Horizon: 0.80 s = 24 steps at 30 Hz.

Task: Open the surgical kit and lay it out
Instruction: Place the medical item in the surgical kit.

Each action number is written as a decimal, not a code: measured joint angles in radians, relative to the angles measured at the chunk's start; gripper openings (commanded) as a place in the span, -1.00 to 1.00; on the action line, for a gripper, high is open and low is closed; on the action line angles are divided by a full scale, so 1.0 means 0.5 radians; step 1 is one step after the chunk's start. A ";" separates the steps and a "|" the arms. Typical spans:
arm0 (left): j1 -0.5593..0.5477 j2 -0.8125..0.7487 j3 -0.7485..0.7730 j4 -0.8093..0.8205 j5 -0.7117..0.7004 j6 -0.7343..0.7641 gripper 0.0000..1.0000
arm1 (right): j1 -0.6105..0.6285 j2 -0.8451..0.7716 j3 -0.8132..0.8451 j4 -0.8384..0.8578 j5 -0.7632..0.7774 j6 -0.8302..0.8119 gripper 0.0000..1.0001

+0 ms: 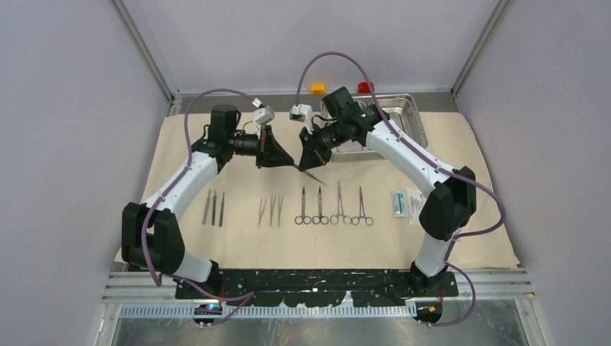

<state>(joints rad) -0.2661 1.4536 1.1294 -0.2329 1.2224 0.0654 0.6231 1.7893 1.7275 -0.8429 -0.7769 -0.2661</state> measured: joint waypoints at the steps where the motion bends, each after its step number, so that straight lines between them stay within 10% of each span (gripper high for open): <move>1: 0.000 -0.001 -0.005 0.001 0.004 0.005 -1.00 | 0.003 -0.002 -0.005 0.002 0.001 0.002 -0.74; 10: 0.015 -0.071 -0.031 -0.030 0.062 0.114 -1.00 | 0.005 -0.104 -0.153 0.050 0.086 0.008 0.03; 24: 0.040 -0.160 -0.058 -0.061 0.109 0.171 -1.00 | 0.005 -0.234 -0.333 0.025 0.074 -0.114 -0.26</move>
<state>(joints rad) -0.2462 1.3735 1.1004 -0.2634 1.2770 0.1509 0.6254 1.6722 1.5608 -0.8303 -0.7399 -0.3229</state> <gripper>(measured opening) 0.010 0.450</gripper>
